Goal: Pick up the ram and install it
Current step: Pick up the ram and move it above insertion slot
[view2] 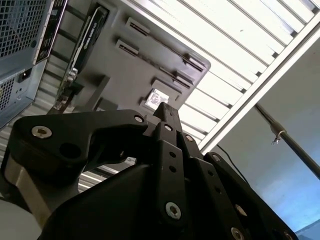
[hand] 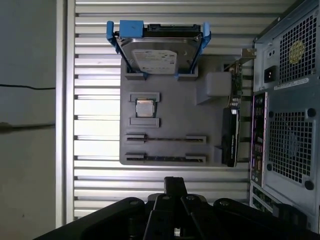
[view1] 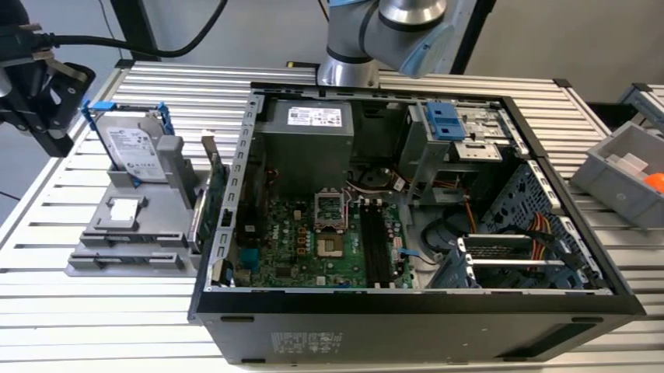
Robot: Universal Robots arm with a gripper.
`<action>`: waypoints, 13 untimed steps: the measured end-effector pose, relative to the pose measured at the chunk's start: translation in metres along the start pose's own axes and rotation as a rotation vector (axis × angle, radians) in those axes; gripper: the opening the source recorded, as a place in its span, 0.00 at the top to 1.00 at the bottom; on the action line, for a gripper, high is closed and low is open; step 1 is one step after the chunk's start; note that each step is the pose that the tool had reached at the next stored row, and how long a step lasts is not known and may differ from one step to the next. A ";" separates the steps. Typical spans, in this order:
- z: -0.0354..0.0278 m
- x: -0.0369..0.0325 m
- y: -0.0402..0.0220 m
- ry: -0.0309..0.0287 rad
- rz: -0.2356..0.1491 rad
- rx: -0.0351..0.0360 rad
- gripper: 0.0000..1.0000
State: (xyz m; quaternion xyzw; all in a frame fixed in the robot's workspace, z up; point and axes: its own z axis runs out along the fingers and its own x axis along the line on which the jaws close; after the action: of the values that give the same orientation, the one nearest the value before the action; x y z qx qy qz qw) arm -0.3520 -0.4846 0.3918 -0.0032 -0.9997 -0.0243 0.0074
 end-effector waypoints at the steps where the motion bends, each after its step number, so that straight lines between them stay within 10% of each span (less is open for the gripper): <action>1: 0.0000 0.0000 0.0000 0.0008 0.000 0.0000 1.00; 13: 0.0000 0.0000 0.0000 0.0068 -0.011 0.0002 1.00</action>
State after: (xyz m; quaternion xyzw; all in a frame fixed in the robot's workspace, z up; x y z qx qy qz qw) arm -0.3519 -0.4846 0.3918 0.0023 -0.9996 -0.0242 0.0107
